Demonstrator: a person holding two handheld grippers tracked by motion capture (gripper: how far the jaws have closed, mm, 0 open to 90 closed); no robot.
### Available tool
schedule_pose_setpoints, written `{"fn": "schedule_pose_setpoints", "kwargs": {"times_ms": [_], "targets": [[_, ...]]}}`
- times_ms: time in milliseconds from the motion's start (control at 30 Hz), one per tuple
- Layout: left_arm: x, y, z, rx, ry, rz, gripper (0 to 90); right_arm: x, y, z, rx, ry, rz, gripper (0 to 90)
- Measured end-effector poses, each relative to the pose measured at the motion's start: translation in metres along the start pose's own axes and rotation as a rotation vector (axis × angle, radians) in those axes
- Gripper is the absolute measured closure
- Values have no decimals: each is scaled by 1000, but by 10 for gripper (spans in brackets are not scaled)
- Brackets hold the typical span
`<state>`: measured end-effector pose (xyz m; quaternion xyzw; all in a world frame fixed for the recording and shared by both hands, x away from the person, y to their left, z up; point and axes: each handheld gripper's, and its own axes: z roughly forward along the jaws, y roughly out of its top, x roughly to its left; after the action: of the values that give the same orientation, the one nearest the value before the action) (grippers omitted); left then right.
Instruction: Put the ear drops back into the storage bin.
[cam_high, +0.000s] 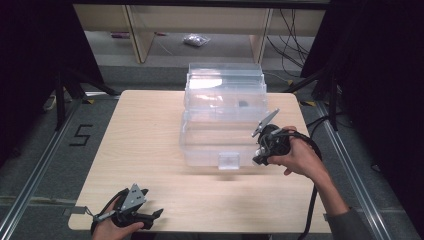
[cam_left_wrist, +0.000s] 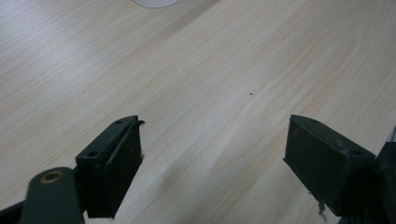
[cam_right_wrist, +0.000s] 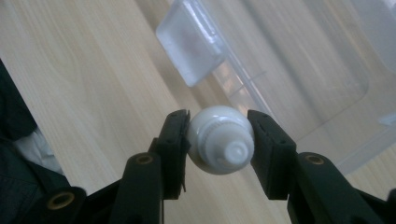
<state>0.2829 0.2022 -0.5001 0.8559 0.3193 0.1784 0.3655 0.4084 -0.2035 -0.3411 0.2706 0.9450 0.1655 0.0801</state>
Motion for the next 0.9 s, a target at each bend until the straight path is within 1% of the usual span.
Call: {"fn": "schedule_pose_setpoints", "kwargs": {"times_ms": [33, 67, 233, 367, 400, 433, 533, 567, 600, 633, 700, 833, 867, 900], "targets": [[0, 0, 0, 0, 0, 0, 183, -3, 0, -1, -2, -1, -3, 601], [0, 0, 0, 1, 0, -1, 183, -4, 0, -2, -2, -2, 20, 601], [0, 0, 0, 0, 0, 0, 183, -16, 1, -7, 3, -16, 26, 602], [0, 0, 0, -1, 1, -3, 183, -24, 1, -8, 9, -27, 59, 601], [0, 0, 0, -1, 2, -3, 183, -27, 1, -8, 9, -23, 59, 601], [-1, 0, 1, -4, 3, -4, 183, -28, 1, -8, 10, -24, 71, 602], [-1, 0, 1, -3, 3, -8, 183, -35, 2, -7, 12, -27, 70, 602], [-1, 0, 1, -8, 3, -6, 183, -36, 2, -7, 14, -30, 83, 602], [-1, 0, 1, -8, 3, -6, 183, -36, 2, -7, 14, -30, 83, 602], [0, 0, 0, -1, 2, -4, 183, -39, 3, -6, 19, -31, 94, 601], [-1, 0, 1, -4, 2, -8, 183, -44, 4, -6, 22, -30, 94, 602], [-1, 0, 1, -1, 1, -3, 183, -53, 7, -5, 30, -42, 116, 602], [-1, 0, 1, -9, 2, -7, 183, -54, 8, -4, 31, -46, 121, 602], [-1, 0, 1, -4, 3, -9, 183, -56, 8, -3, 33, -40, 133, 602]]}}
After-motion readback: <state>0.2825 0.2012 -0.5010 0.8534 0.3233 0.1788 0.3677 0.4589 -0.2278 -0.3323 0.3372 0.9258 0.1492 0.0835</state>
